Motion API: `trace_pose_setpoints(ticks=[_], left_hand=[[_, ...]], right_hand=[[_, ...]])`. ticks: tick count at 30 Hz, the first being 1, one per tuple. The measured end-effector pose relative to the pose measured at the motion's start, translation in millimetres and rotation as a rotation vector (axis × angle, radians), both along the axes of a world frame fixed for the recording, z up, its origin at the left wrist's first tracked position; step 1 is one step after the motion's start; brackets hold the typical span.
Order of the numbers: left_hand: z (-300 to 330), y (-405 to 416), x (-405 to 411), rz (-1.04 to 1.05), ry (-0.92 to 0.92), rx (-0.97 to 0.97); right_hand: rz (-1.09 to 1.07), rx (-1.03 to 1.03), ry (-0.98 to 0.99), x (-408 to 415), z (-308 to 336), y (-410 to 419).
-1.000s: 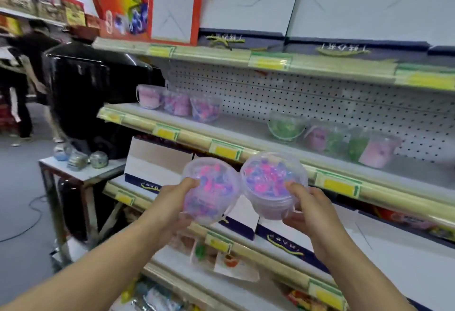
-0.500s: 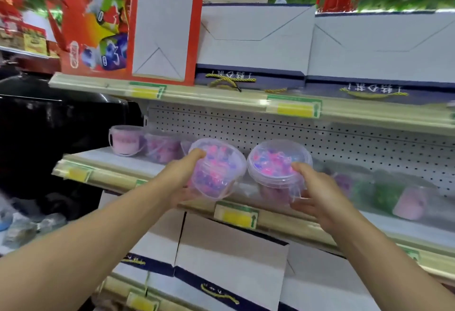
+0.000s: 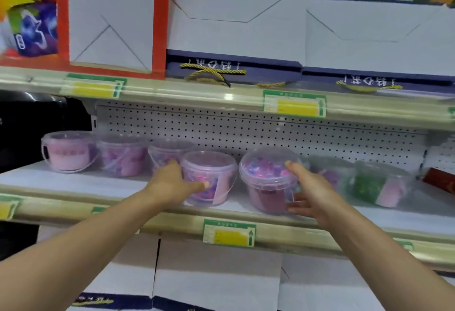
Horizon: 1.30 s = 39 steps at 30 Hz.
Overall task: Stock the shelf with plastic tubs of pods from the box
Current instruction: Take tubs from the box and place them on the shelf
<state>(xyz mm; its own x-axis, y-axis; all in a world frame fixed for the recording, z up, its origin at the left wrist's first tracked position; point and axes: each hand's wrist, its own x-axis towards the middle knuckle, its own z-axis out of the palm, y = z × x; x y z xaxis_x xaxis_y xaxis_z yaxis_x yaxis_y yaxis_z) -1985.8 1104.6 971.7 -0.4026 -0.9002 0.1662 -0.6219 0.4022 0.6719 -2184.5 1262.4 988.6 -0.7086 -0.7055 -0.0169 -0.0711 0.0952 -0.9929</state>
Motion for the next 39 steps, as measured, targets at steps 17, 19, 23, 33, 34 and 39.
trace_pose_setpoints(ticks=[17,19,23,33,34,39], left_hand=[[-1.8,-10.5,-44.8,0.099,-0.212,-0.503],[-0.6,-8.6,-38.1,0.070,-0.216,-0.539],[1.6,-7.6,-25.1,-0.023,-0.246,-0.590],[-0.4,-15.9,-29.0,-0.154,-0.389,-0.721],[-0.2,-17.7,-30.6,-0.162,-0.406,-0.718],[4.2,-27.3,-30.3,-0.199,-0.440,-0.655]], right_hand=[[0.036,0.105,0.014,5.2,1.1,-14.7],[0.066,0.118,0.022,8.9,1.1,-18.7],[-0.051,0.270,0.389,7.9,-1.0,-23.0],[-0.006,0.338,1.082,36.8,-14.1,-7.2],[-0.042,0.340,1.105,37.6,-15.2,-10.9],[-0.124,0.429,1.209,49.9,-10.2,-31.1]])
